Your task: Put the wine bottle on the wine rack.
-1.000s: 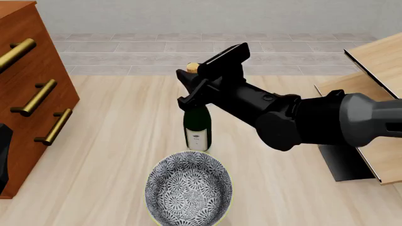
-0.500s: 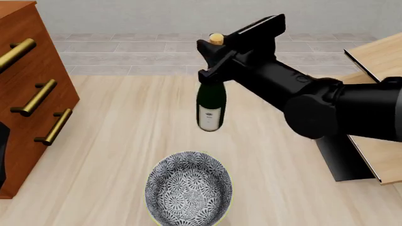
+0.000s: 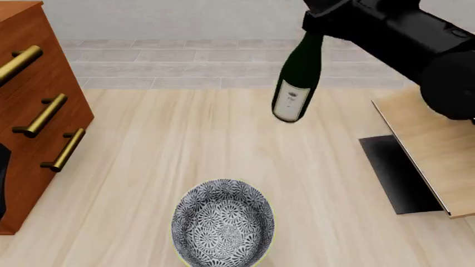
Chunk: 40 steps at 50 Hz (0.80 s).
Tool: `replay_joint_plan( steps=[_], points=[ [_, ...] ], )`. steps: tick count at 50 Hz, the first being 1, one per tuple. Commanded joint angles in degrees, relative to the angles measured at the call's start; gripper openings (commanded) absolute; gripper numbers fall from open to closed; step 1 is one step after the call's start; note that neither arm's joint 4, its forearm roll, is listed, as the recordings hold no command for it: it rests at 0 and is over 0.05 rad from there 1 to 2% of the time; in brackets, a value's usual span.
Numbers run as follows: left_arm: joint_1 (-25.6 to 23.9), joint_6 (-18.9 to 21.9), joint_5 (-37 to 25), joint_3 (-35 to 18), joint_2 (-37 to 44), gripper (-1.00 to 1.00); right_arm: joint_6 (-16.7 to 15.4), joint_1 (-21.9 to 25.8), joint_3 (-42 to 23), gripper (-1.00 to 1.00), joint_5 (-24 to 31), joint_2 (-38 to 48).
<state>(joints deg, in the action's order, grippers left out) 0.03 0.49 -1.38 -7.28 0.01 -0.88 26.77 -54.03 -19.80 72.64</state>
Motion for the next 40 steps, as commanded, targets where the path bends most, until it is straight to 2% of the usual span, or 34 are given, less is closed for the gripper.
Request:
replay_joint_plan(
  steps=[1, 8, 12, 16, 18, 21, 29, 32, 35, 40],
  points=[
    [0.0, -0.53, 0.63, 0.39, 0.0, 1.0, 8.04, -5.22, -5.03, -1.0, 9.64, -4.3],
    [-0.19, -0.87, 0.98, 0.57, 0.0, 1.0, 15.02, -10.37, -8.59, -1.0, 17.02, -5.49],
    [-0.33, -1.06, 1.18, 0.68, 0.0, 1.0, 20.72, -12.7, -11.17, -1.0, 22.31, -5.31],
    [-0.52, -1.21, 1.32, 0.75, 0.0, 1.0, 23.22, -14.63, -12.27, -1.0, 25.48, -6.15],
    [-0.55, -1.38, 1.5, 0.81, 0.0, 1.0, 25.12, -16.26, -14.12, -1.0, 28.85, -6.4],
    [-0.58, -1.4, 1.59, 0.81, 0.0, 1.0, 25.41, -16.98, -15.03, -1.0, 30.17, -6.89],
    [-0.72, -1.73, 1.96, 0.92, 0.0, 1.0, 26.4, -22.66, -17.55, -1.0, 34.57, -9.56],
    [-0.89, -1.64, 2.12, 0.92, 0.0, 1.0, 27.67, -23.28, -17.95, -1.0, 35.99, -9.25],
    [-0.93, -1.84, 2.12, 0.74, 0.0, 1.0, 26.59, -25.22, -18.24, -1.0, 36.7, -10.53],
    [-1.22, -1.87, 2.18, 0.67, 0.0, 1.0, 27.75, -27.62, -19.08, -1.0, 38.6, -10.55]
  ],
)
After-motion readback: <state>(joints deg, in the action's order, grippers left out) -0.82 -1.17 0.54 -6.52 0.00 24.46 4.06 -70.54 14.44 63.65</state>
